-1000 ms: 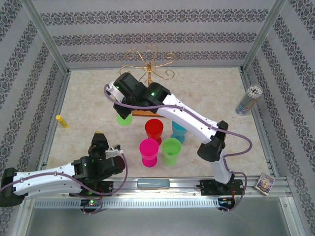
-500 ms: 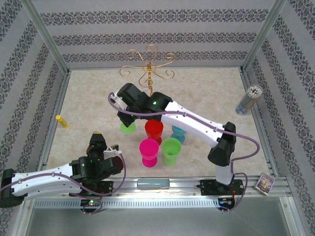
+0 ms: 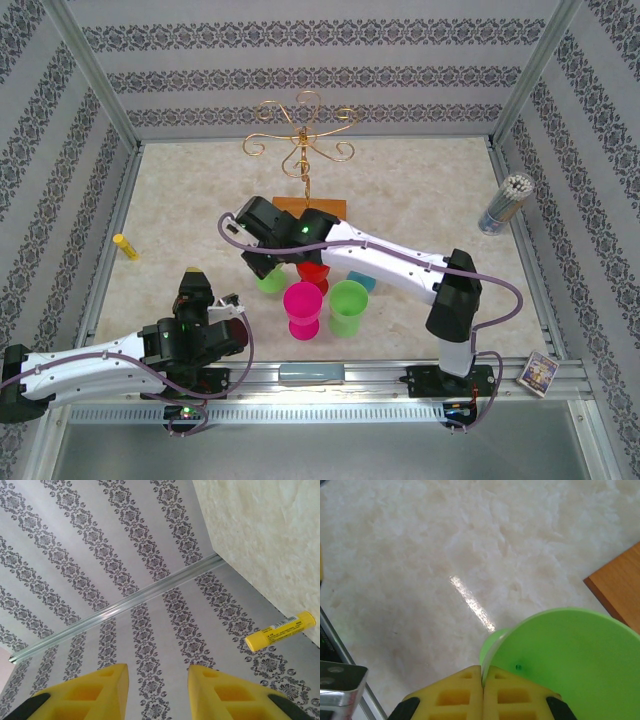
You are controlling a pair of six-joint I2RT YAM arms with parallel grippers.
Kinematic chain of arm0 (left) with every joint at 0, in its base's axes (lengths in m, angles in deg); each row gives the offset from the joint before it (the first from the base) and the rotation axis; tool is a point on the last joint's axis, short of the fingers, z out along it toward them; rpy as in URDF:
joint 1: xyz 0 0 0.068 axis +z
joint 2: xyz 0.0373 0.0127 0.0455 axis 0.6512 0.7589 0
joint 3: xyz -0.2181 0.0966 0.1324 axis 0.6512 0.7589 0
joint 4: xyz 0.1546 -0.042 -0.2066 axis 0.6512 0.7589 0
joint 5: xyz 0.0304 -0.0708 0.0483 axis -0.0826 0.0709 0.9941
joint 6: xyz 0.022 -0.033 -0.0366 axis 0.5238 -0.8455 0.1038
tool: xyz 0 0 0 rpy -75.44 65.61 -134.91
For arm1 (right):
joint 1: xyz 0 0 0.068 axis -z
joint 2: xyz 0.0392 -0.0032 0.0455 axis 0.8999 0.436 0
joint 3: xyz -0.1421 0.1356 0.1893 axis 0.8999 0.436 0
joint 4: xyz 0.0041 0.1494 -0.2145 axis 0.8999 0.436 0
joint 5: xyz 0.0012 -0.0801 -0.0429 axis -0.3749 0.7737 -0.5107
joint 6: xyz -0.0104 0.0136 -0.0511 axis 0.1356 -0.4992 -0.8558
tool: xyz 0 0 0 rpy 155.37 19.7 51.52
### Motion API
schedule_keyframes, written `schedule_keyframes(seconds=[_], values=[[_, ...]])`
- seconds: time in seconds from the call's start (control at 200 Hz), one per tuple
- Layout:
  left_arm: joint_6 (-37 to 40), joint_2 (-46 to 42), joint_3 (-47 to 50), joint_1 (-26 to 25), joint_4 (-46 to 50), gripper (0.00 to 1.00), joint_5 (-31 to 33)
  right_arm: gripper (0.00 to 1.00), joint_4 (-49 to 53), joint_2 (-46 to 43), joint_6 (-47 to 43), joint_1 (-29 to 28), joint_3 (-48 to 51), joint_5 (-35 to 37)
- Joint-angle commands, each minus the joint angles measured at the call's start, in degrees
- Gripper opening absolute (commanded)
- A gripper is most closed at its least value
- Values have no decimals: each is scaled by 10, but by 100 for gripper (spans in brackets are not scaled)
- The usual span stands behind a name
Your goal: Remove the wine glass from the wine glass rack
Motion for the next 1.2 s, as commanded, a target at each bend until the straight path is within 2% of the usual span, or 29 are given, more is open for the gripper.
schedule_keyframes(seconds=[0.0,1.194], values=[[-15,-5,-14,-8,28,37,9,0,-31,-29,25,-8,18,11],[-5,7,-6,-8,15,37,2,0,-30,17,33,-17,38,39]])
